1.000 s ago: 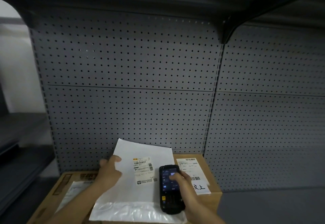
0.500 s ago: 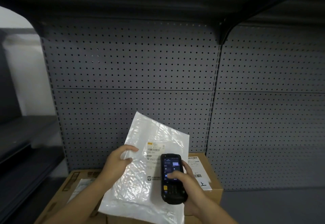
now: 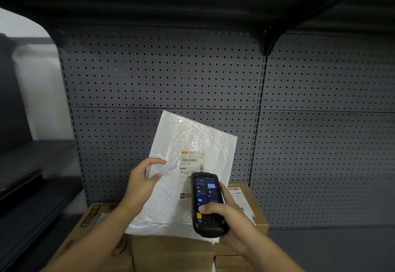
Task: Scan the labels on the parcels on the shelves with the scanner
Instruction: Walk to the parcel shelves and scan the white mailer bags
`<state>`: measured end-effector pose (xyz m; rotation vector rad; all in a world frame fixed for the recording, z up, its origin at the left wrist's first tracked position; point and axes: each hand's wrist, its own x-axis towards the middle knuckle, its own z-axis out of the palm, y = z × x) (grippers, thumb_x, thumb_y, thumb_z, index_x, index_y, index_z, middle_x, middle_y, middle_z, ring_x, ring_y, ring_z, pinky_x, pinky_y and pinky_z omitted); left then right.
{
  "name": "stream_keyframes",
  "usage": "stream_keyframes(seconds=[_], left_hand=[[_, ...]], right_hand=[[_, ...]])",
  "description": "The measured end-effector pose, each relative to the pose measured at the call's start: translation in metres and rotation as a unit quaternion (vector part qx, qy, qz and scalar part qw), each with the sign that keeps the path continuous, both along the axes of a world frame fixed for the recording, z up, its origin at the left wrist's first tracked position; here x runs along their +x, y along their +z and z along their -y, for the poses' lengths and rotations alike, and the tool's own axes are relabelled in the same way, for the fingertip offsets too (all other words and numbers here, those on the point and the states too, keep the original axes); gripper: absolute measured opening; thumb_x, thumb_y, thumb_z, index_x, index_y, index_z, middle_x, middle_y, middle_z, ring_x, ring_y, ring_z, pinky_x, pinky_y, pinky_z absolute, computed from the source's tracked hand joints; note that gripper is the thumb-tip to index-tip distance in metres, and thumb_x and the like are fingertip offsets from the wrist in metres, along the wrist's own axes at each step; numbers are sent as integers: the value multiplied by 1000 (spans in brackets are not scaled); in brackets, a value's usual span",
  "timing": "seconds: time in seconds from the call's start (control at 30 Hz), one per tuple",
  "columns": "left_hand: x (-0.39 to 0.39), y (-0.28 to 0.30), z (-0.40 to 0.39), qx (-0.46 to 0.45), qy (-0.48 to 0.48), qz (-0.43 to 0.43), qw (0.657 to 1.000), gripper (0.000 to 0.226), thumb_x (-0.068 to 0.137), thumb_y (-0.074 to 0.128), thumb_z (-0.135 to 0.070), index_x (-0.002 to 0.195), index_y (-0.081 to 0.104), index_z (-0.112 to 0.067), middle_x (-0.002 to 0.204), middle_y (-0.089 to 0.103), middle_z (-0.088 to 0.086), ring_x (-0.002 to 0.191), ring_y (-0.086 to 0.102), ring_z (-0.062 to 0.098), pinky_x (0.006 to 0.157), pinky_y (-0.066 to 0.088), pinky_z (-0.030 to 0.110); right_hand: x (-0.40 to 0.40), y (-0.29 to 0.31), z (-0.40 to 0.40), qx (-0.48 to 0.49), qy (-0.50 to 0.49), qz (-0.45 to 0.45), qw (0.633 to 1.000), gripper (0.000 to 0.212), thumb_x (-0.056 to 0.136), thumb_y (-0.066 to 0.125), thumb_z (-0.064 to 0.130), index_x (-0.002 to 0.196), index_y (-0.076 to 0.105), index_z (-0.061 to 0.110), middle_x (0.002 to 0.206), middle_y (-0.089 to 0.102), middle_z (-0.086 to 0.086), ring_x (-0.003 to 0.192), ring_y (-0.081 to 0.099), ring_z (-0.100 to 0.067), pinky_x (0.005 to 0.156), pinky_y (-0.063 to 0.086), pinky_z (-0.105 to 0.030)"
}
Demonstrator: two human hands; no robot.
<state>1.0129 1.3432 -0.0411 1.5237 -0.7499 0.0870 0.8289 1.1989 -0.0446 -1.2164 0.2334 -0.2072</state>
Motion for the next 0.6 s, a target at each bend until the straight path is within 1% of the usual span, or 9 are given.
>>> stream_keyframes(seconds=[0.1,0.23,0.3,0.33,0.37,0.43,0.47,0.5,0.6], left_hand=[[3,2,-1,-17,13,7,1000,36,83,59,13,91,67,-21,108,66,-10,106,54,-13,98,33,16],[4,1,-1,-38,25,-8,999,31,82,62,10,88,66,-21,105,66,-13,107,53,-9,96,33,18],[6,0,-1,-53,29,-20,998,30,81,63,10,86,66,-20,103,65,-12,108,54,-2,93,36,19],[8,-1,0,-63,32,-27,997,30,81,63,11,84,65,-19,102,65,-11,109,55,5,92,38,20],[11,-1,0,-73,35,-37,996,32,80,64,11,82,66,-20,100,66,-9,110,56,12,93,41,23],[16,-2,-1,-87,36,-54,994,35,78,65,12,79,68,-22,97,68,-7,108,59,20,97,46,35],[17,-2,-1,-90,35,-59,994,35,78,65,12,80,68,-22,97,69,-7,107,61,21,97,47,39],[17,-1,-1,-90,35,-61,993,34,78,65,12,81,68,-22,97,69,-7,106,61,20,97,47,39],[16,1,-2,-95,29,-60,993,32,79,64,12,83,67,-20,99,67,-8,104,59,16,95,46,33]], right_hand=[[-2,6,-5,-16,14,3,1000,70,60,70,-5,121,61,28,103,72,-13,86,69,-30,65,57,-36],[-2,13,-11,-30,18,3,999,74,60,74,-4,123,60,31,116,70,-17,92,69,-32,69,58,-38],[-1,16,-15,-37,24,6,999,76,59,77,-3,126,59,29,118,70,-18,95,70,-33,72,58,-38],[-1,17,-16,-45,27,6,999,78,59,78,-2,127,58,28,118,70,-17,98,70,-34,73,58,-37],[-1,18,-18,-53,28,7,998,79,58,80,-2,128,57,29,118,71,-16,102,69,-34,74,58,-36],[0,20,-21,-62,28,9,998,81,57,80,-2,128,57,29,117,72,-13,104,69,-32,73,58,-33],[0,21,-23,-64,30,10,997,80,58,80,-3,127,57,28,116,72,-14,103,69,-32,72,58,-32],[0,22,-24,-66,33,11,997,78,58,80,-3,127,58,26,116,72,-14,102,70,-32,72,58,-32],[2,26,-28,-69,34,13,997,75,58,80,-2,125,58,24,117,71,-18,100,70,-33,71,59,-33]])
